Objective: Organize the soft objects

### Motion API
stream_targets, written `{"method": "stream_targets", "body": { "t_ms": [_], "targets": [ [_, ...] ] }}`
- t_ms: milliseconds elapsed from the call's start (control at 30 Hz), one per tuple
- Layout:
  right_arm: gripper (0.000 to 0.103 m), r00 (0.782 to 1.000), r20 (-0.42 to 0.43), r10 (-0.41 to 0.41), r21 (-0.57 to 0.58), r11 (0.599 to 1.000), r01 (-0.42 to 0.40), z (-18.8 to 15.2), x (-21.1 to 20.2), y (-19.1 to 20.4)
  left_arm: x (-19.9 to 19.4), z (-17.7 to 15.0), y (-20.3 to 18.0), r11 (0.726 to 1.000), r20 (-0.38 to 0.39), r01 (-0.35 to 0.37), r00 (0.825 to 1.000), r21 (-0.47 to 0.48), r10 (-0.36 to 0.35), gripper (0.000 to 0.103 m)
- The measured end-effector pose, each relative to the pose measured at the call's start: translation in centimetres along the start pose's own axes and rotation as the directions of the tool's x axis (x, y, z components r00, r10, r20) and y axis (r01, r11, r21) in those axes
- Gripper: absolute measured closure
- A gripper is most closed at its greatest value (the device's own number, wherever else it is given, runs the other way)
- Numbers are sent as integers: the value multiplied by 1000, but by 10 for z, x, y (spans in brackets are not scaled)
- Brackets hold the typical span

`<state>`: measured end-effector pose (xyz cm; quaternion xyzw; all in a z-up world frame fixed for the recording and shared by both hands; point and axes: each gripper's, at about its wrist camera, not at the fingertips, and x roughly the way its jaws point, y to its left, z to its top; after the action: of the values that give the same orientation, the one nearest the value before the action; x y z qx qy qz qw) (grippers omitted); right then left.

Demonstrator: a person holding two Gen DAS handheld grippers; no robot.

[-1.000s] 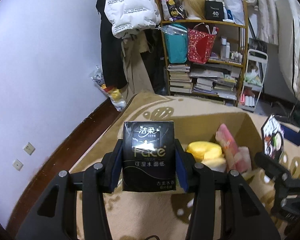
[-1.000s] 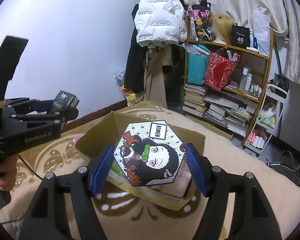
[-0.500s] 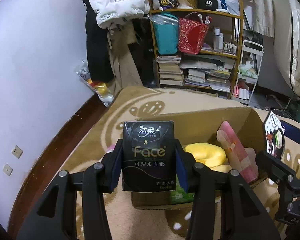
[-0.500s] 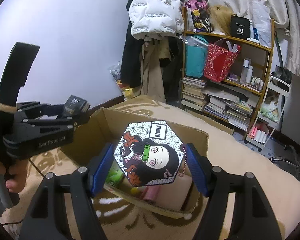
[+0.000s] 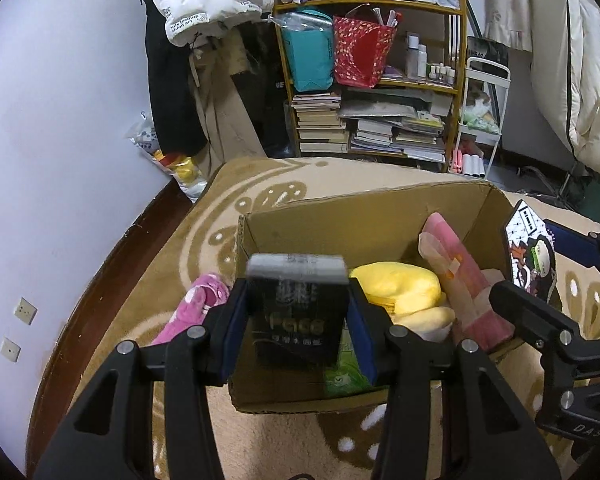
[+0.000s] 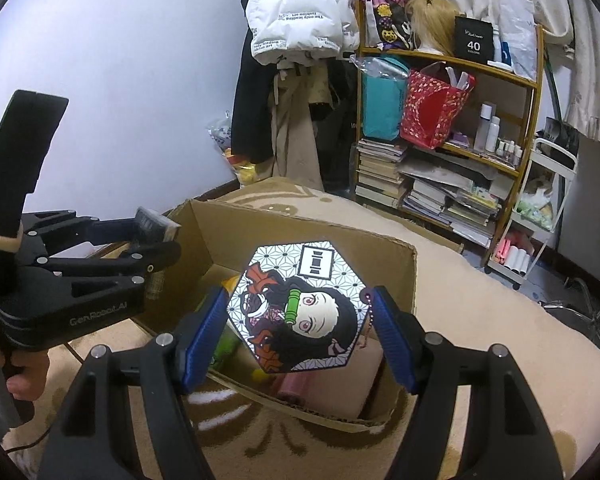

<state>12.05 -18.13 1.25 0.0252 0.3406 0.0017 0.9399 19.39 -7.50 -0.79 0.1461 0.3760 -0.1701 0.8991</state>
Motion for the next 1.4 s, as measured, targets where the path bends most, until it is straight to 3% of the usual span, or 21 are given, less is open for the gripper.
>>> {"method": "stream_targets", "body": {
  "t_ms": [500,567,633,700,767,833,900,1000,1133,1300,1400],
  "targets": [
    [27,1000,-14,0,14,1000,0,2,5,4,-8,3,3,1000,17,6,1000,-5,-6,56],
    [26,1000,-15,-1,21,1000,1,2,5,3,-12,5,6,1000,23,8,1000,-16,-8,52],
    [10,1000,-16,10,21,1000,-9,3,3,1,-20,7,9,999,33,17,999,-34,-16,49],
    [3,1000,3,19,22,1000,-20,6,-2,-1,-30,9,15,999,54,20,998,-47,-17,45],
    [2,1000,14,19,28,999,-19,9,-6,-2,-39,12,21,999,81,8,997,-54,-3,36],
    [1,999,14,30,41,999,-31,10,-9,-4,-46,15,29,999,102,4,995,-45,0,13],
    [0,999,20,31,50,998,-32,12,-11,-8,-48,16,38,1000,118,-13,993,-22,16,4],
    [0,999,25,24,53,998,-26,11,-14,-11,-46,16,55,997,126,-75,989,-25,77,3],
    [0,999,27,24,67,997,-26,10,-17,-15,-34,8,87,988,124,-106,985,-115,120,1],
    [0,999,31,6,72,997,-8,8,-19,-18,-6,-14,124,973,76,-67,993,-223,86,1],
    [0,1000,23,-4,62,998,3,7,-19,-19,12,-26,138,970,58,-61,995,-234,77,1]
  ]
}}
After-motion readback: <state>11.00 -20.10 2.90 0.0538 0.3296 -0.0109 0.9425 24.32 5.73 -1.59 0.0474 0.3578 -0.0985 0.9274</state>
